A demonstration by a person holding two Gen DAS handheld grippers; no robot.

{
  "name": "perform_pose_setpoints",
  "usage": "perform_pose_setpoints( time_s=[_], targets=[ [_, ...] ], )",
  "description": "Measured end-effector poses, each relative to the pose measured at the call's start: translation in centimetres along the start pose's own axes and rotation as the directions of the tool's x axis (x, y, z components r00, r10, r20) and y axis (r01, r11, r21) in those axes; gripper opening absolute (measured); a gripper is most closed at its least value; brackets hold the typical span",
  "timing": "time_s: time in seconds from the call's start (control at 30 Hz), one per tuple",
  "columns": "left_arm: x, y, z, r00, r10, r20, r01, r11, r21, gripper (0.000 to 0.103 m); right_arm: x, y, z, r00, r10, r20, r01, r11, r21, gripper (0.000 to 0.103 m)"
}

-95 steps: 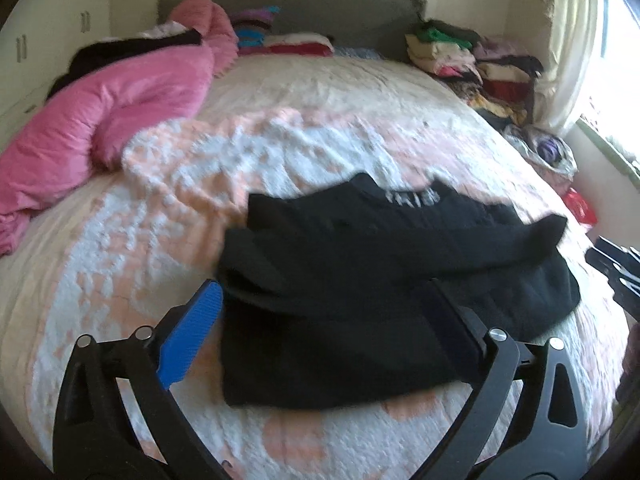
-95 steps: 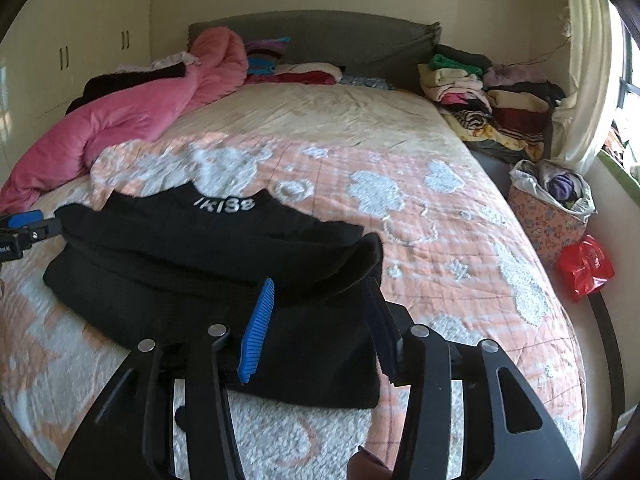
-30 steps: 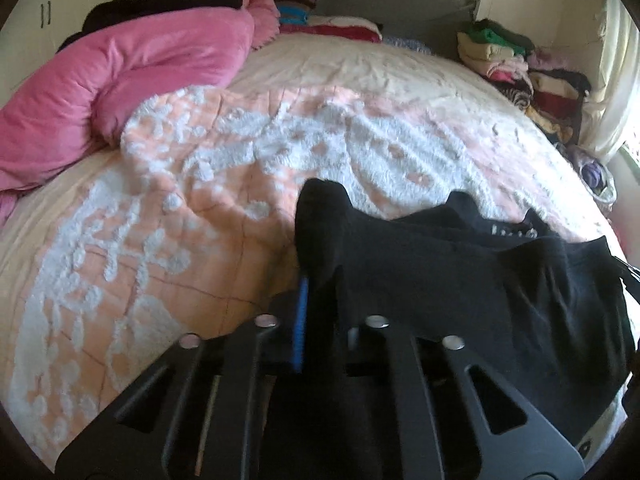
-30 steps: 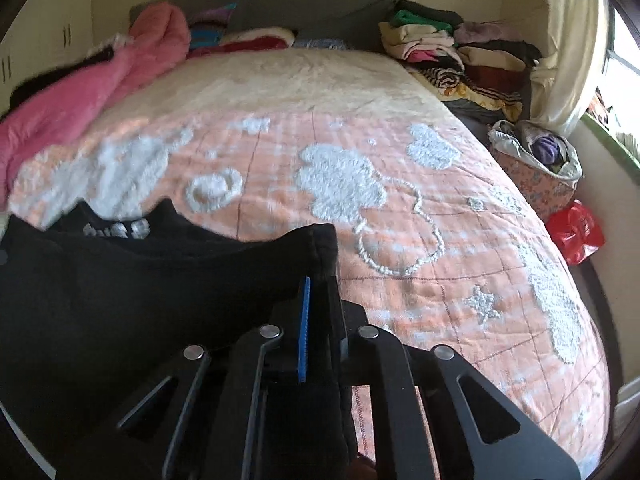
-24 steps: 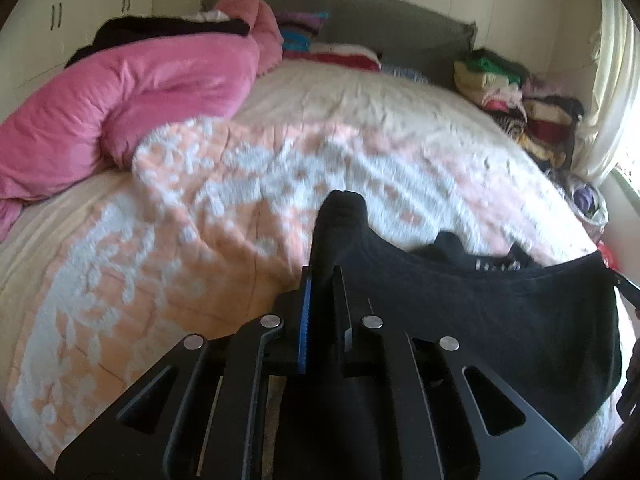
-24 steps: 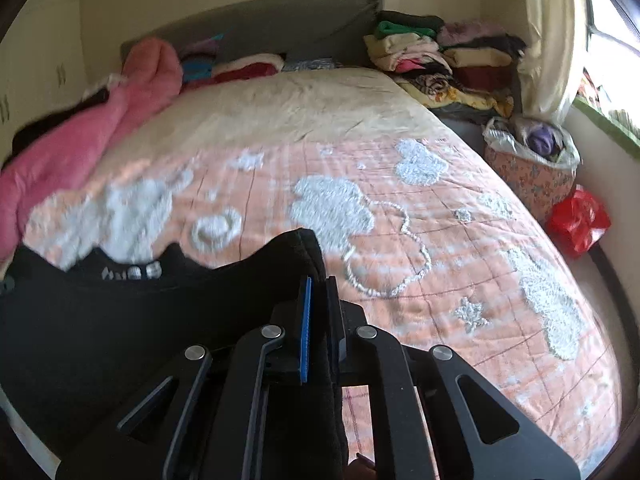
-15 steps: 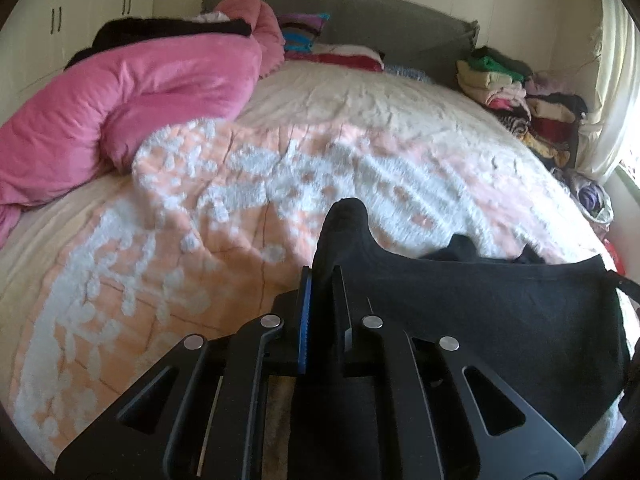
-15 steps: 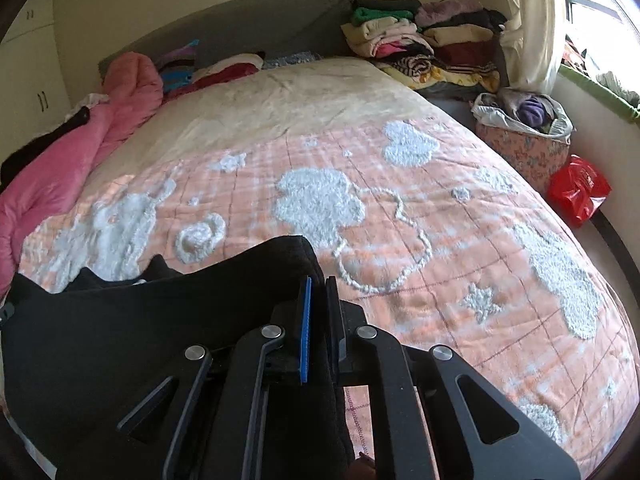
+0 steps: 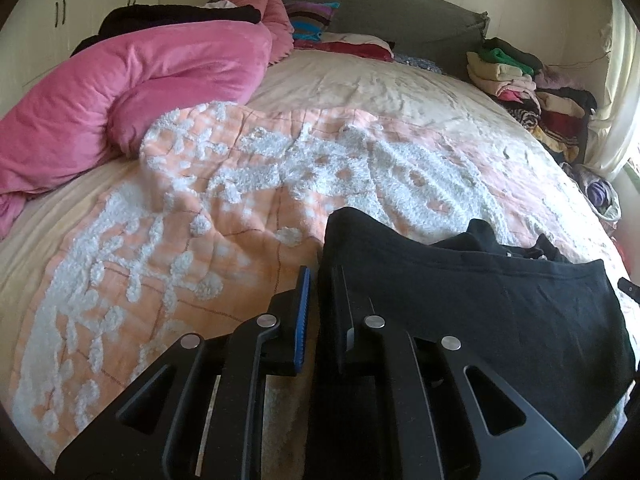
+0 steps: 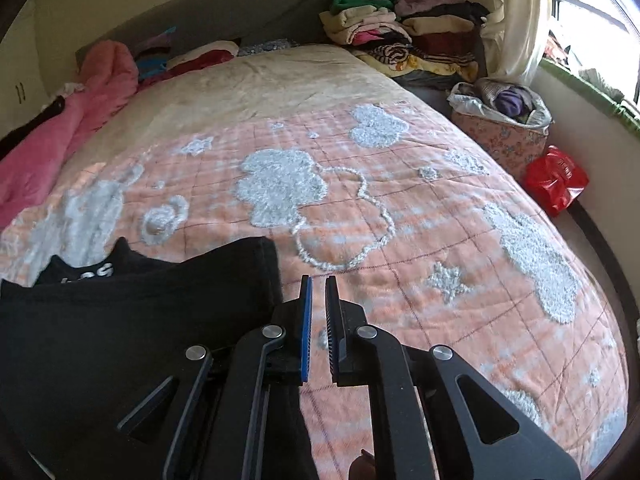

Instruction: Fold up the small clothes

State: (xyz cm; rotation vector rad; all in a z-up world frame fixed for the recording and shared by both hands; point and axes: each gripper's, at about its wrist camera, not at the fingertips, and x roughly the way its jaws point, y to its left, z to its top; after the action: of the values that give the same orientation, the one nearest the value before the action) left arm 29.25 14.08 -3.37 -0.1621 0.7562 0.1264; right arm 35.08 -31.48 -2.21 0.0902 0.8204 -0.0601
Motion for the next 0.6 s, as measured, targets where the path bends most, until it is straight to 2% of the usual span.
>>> perform_pose_setpoints(
  time_s=[0.07,0.23,0.37,0.43,0.53,0.6],
  targets=[
    [-0.3,-0.1,0.0,1.0,-0.002,-0.001,0.002,1.0,0.002,0.008,-0.4,0.2,-0.3,0.999,0.041,-0.017,-0.041,0.999,-0.008,0.011],
    [-1.5,-0.7,-0.1,1.0,-0.003,-0.01,0.003,1.0,0.021,0.023,-2.5,1.2,-1.3,0.994,0.109,-0.009,-0.109,0.994,-0.033,0.035],
    [-3.1,-1.2,-0.1,1.0,-0.021,-0.007,0.022,1.0,0.02,0.039,-4.4,2.1,-2.2,0.986,0.169,0.006,-0.168,0.985,-0.049,0.045],
    [-3.6,-1.6,-0.4,0.999,-0.045,-0.021,0.045,0.999,0.012,0.053,-5.2,2.6,-2.8,0.98,0.2,0.001,-0.2,0.978,-0.055,0.048],
    [-4.5,-2.8,-1.1,0.996,-0.079,-0.039,0.08,0.996,0.03,0.061,-6.2,3.5,-4.0,0.969,0.245,-0.03,-0.246,0.967,-0.066,0.057],
    [-5.1,-3.9,-1.8,0.994,-0.1,-0.051,0.102,0.993,0.056,0.062,-6.6,4.0,-4.8,0.965,0.26,-0.045,-0.262,0.962,-0.075,0.059]
  ],
)
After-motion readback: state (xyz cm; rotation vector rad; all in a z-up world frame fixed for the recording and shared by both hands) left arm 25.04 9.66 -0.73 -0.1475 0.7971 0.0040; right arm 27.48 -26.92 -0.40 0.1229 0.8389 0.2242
